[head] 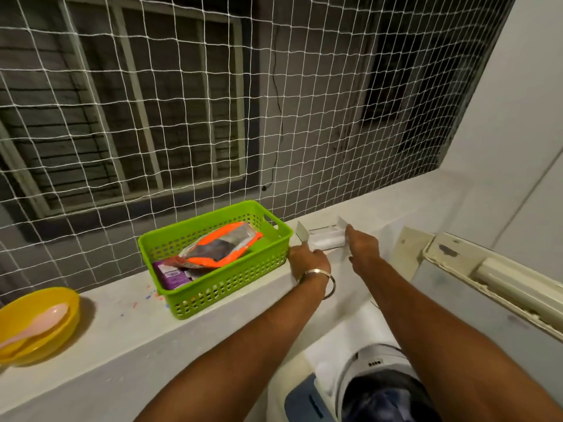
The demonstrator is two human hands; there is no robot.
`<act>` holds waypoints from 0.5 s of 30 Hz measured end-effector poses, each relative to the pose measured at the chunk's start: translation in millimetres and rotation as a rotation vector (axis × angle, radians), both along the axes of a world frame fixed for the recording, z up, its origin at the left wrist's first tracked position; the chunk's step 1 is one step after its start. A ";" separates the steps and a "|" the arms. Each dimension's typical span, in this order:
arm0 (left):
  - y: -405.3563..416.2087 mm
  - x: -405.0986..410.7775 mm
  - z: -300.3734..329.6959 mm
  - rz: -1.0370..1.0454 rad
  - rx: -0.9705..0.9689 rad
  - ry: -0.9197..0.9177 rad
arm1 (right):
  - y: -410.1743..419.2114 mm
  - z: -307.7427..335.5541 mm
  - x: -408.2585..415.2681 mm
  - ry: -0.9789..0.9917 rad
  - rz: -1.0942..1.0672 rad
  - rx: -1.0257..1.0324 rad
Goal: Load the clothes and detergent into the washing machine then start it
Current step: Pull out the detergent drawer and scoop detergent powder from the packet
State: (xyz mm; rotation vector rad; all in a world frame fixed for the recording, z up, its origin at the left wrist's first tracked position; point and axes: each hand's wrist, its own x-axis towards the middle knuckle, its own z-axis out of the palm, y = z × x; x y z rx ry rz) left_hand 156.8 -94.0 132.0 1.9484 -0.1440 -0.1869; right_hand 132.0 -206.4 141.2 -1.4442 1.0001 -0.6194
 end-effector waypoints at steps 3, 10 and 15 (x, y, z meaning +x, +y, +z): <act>4.8 -10.7 0.4 0.009 0.005 -0.031 | -0.7 -4.1 -3.4 -0.030 -0.040 0.033; 26.5 -43.5 17.6 0.034 -0.163 -0.181 | 27.8 8.9 -22.2 -0.053 -0.107 -0.072; 63.4 -48.8 54.3 0.040 -0.166 -0.353 | 72.8 46.2 -23.2 -0.105 0.034 -0.186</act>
